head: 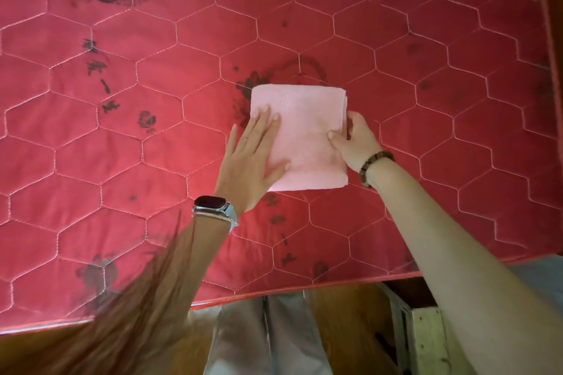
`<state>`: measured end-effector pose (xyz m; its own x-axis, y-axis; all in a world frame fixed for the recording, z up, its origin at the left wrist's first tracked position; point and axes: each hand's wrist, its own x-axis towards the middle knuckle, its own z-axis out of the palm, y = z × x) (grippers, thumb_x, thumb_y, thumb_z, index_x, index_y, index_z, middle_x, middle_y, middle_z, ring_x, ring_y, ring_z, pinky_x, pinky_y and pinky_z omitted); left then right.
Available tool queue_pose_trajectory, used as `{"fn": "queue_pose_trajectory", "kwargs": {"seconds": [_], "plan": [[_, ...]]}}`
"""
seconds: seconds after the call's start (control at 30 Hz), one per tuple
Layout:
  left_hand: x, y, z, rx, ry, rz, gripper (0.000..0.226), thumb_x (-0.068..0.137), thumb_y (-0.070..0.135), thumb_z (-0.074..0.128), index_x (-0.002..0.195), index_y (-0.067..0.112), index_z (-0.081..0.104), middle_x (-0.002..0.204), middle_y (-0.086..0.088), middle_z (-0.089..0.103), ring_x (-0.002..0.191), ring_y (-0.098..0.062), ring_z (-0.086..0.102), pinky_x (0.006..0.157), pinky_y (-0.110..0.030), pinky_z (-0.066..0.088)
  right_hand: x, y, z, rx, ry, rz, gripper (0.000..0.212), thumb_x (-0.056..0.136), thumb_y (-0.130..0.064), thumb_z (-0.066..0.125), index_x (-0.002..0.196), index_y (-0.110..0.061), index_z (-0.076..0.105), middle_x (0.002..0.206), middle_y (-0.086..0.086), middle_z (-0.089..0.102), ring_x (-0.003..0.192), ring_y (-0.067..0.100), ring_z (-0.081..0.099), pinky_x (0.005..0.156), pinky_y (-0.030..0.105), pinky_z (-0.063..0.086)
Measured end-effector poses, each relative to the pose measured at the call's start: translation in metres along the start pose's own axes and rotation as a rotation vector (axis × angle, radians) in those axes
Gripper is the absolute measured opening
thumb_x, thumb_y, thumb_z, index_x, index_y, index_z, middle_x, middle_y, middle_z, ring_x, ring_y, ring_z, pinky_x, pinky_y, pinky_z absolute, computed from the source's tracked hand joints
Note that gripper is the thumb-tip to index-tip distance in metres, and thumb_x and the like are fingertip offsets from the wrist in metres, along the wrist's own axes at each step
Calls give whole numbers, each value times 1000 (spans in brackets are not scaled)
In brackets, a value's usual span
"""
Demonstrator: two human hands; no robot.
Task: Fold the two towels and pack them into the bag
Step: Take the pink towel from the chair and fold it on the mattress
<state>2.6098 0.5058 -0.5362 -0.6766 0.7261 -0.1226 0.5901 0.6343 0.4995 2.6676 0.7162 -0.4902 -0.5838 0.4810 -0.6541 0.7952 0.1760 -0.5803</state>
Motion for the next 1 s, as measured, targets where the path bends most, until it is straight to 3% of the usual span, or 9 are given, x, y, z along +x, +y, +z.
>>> {"fn": "queue_pose_trajectory", "kwargs": {"seconds": [0.1,0.17,0.2,0.27,0.33,0.5,0.7,1.0], "plan": [[2,-2,2,122,-16,15,80,98,55,44,160,14,12,168,-5,-1,154,-16,-4,125,-45,-2,0,6,16,24,225,-57,67,94,-9,59,151,-13,25,149,8,40,136,21,41,115,32,33],[7,1,0,166,-10,30,86,95,54,48,160,12,11,168,-7,0,155,-19,-1,125,-48,-1,-5,6,27,-134,400,-241,64,92,-1,58,150,-11,32,150,11,35,135,12,32,114,15,23],[10,3,-1,179,-2,38,89,93,55,50,159,10,11,168,-8,1,155,-20,1,125,-49,0,-7,7,32,-248,461,-366,62,92,2,55,149,-10,34,153,12,32,137,9,27,114,12,21],[19,6,-2,208,4,46,97,88,63,50,159,8,14,167,-9,3,155,-21,3,125,-50,1,-5,9,40,-462,475,-600,57,94,-2,50,149,-10,37,158,9,30,146,17,23,122,28,17],[30,7,1,246,-22,45,107,81,73,49,158,5,18,167,-13,8,155,-23,6,125,-49,2,4,15,50,-618,379,-720,53,99,-14,46,150,-12,36,160,5,29,151,23,19,124,41,13],[45,3,10,254,-81,26,121,74,85,42,157,0,17,166,-17,10,155,-27,7,125,-49,11,31,23,54,-801,226,-636,66,100,-45,31,157,-17,14,166,7,6,153,24,1,125,44,5],[49,2,13,247,-79,15,124,72,87,40,156,-2,17,165,-18,13,154,-28,9,124,-50,15,43,21,52,-823,227,-646,68,100,-47,36,157,-15,16,164,17,9,153,30,5,125,45,8],[24,-5,0,229,-23,31,113,84,85,33,157,1,12,167,-15,6,155,-25,4,125,-49,8,13,29,46,-741,273,-594,79,99,-53,35,157,-7,7,166,11,1,153,23,-3,125,41,2]]}}
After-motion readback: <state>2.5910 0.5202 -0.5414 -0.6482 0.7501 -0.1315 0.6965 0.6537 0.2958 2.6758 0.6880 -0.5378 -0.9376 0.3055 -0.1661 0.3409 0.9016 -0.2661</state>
